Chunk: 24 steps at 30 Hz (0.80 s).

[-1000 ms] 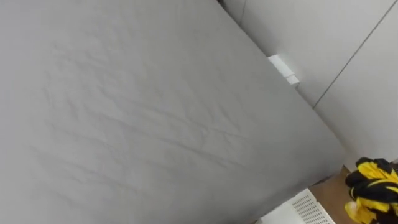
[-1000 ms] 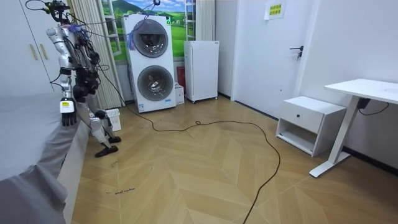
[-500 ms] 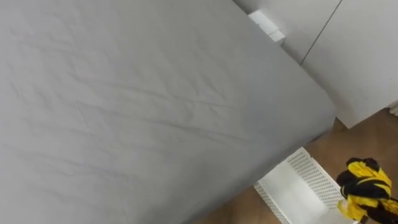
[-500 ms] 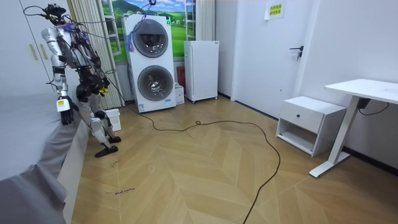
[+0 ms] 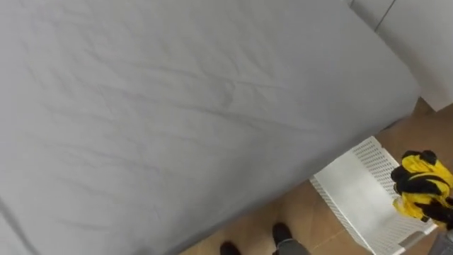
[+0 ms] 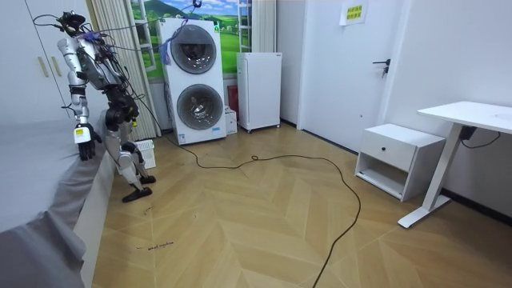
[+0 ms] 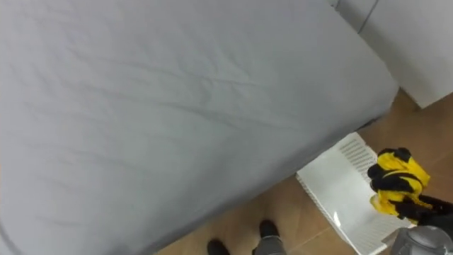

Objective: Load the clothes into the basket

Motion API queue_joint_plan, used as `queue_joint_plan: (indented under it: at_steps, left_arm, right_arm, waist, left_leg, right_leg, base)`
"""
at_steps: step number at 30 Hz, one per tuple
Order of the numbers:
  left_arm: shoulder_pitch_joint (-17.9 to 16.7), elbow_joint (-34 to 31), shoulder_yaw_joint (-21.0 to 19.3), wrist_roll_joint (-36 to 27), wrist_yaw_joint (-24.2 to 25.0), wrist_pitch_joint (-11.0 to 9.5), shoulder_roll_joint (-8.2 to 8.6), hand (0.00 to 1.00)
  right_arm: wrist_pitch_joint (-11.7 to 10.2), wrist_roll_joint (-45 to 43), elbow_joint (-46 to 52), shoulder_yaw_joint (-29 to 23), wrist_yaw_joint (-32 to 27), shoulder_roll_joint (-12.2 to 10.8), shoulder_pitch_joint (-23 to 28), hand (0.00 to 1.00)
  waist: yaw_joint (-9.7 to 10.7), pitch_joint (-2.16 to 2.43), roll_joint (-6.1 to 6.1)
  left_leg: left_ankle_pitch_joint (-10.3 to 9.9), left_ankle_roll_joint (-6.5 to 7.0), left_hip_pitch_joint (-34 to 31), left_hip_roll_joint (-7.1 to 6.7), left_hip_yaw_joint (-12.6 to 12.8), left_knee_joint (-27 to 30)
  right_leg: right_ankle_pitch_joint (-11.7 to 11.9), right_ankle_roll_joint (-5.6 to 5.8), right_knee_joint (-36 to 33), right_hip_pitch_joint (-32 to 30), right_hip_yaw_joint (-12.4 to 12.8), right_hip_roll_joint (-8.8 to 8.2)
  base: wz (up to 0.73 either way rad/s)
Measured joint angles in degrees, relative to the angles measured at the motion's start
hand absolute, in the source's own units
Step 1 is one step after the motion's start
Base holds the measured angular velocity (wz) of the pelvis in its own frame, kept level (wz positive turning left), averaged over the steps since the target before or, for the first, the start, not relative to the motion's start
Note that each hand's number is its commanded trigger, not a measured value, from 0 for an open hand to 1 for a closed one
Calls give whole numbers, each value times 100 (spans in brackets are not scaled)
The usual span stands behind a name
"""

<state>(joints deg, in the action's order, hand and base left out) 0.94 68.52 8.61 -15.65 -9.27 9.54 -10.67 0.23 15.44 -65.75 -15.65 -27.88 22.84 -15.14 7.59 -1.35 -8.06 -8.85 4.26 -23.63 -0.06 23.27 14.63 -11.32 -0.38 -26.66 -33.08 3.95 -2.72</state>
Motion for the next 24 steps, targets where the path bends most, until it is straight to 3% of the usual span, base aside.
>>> queue_joint_plan:
  at_steps: [2, 3, 4, 5, 16, 21, 24]
  left_arm:
    - [75, 2, 77, 0, 26, -47, 0, 0]
    - [76, 6, 77, 0, 48, -74, 0, 0]
    - [104, 6, 81, -5, 91, -76, 0, 0]
    - [151, 11, 91, -14, 100, -76, 5, 0]
    - [210, 3, 235, -181, 100, -118, 21, 0]
    - [208, -37, 358, -235, 88, -134, 19, 0]
    - [201, -42, 333, -227, 106, -173, 14, 0]
  right_arm:
    - [-23, 0, -179, 2, -13, 14, -154, 100]
    - [-33, 2, -219, 4, -28, 24, -230, 66]
    - [-72, 4, -263, 8, -39, 58, -263, 52]
    - [-102, 4, -315, 15, -66, 93, -284, 0]
    - [-214, 12, -549, 77, -115, 253, -352, 0]
    - [-214, 105, -551, 94, -119, 326, -274, 0]
    - [-214, 101, -543, 97, -107, 332, -167, 0]
  waist:
    - [-40, 2, -42]
    - [-59, 2, -77]
    - [-70, 9, -116]
    - [-117, 6, -124]
    - [-195, -4, -231]
    - [-188, -4, -230]
    - [-236, -36, -184]
  left_leg:
    - [20, 14, -64, -12, -26, -1]
    - [30, 21, -119, -23, -40, -2]
    - [46, 31, -184, -40, -65, -7]
    - [58, 37, -216, -70, -65, -25]
    - [69, 26, -358, -82, -58, -8]
    - [69, 26, -360, -86, -56, -7]
    - [69, 26, -280, -80, -40, -7]
  right_leg:
    - [-1, 2, -20, -58, -36, -18]
    - [0, 4, -30, -111, -45, -25]
    - [0, 4, -62, -178, -78, -34]
    - [-2, 4, -140, -259, -105, -70]
    - [-84, -23, -214, -397, -441, -242]
    - [-120, -34, -229, -366, -636, -322]
    - [-132, -34, -212, -281, -648, -324]
  base:
    - [14]
    - [10]
    - [11]
    - [9]
    - [5]
    - [10]
    - [2]
